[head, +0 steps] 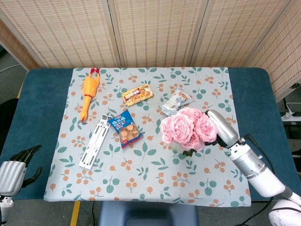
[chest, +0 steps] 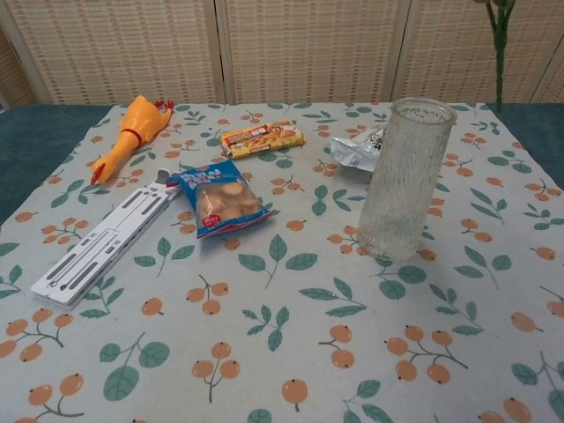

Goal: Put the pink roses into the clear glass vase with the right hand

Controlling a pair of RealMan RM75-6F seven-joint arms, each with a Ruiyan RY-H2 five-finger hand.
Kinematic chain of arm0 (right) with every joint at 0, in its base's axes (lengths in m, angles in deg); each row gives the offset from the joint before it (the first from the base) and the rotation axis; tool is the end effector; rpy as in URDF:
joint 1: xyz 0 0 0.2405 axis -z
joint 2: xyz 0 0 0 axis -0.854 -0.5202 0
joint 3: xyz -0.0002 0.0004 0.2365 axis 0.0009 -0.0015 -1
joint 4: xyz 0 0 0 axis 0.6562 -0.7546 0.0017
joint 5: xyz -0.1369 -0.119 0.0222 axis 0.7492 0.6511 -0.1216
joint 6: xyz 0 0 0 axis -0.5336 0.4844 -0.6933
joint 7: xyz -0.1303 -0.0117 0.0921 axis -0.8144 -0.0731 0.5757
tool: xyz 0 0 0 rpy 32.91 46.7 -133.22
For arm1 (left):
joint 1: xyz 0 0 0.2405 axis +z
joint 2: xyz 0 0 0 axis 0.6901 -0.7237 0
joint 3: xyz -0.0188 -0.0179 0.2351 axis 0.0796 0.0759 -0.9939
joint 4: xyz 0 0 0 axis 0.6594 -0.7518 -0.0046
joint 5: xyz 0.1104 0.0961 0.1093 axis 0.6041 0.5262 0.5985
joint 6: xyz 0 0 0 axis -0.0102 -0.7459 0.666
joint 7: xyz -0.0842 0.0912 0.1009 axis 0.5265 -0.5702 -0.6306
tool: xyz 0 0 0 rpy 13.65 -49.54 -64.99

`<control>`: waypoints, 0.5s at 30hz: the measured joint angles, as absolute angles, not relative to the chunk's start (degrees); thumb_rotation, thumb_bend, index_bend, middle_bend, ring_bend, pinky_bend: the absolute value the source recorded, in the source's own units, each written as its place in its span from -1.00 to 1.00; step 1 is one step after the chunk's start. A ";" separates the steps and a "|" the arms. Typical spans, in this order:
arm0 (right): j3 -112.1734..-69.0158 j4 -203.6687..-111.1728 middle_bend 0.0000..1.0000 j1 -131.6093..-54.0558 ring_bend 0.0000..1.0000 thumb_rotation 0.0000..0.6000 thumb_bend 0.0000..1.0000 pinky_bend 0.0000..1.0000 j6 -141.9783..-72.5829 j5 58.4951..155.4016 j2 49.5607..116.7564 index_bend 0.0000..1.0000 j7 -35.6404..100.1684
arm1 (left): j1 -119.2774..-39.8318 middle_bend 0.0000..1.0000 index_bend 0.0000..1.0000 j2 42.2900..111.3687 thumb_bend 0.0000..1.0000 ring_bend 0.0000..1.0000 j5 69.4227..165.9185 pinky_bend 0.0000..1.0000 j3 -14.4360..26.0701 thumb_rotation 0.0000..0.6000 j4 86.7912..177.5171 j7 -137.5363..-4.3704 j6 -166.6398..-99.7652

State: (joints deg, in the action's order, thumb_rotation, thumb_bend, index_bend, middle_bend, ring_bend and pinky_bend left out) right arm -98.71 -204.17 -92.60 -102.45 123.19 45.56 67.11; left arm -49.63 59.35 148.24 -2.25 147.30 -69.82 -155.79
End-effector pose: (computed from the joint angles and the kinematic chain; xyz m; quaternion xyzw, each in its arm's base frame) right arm -0.0663 -0.2901 0.1932 0.5849 -0.5331 0.5813 0.1890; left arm -0.2785 0.1902 0.1651 -0.6370 -0.3523 -0.3941 0.5610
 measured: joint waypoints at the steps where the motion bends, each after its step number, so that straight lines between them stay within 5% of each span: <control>1: -98.87 -203.64 0.97 -92.99 1.00 1.00 0.51 1.00 -101.89 123.08 45.80 0.78 67.92 | -49.66 -0.46 -0.67 59.37 -0.26 -0.40 148.25 -0.08 -2.28 1.00 147.32 -69.95 -155.69; 15: -98.97 -195.70 0.97 -96.92 1.00 1.00 0.51 1.00 -96.25 126.11 49.05 0.78 79.21 | -49.63 -0.46 -0.67 59.38 -0.26 -0.40 147.99 -0.08 -2.21 1.00 147.26 -70.06 -155.73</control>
State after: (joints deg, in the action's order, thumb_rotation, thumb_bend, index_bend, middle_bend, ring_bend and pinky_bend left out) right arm -98.97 -195.70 -96.92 -96.25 126.11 49.05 79.21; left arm -49.63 59.38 147.99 -2.21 147.26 -70.06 -155.73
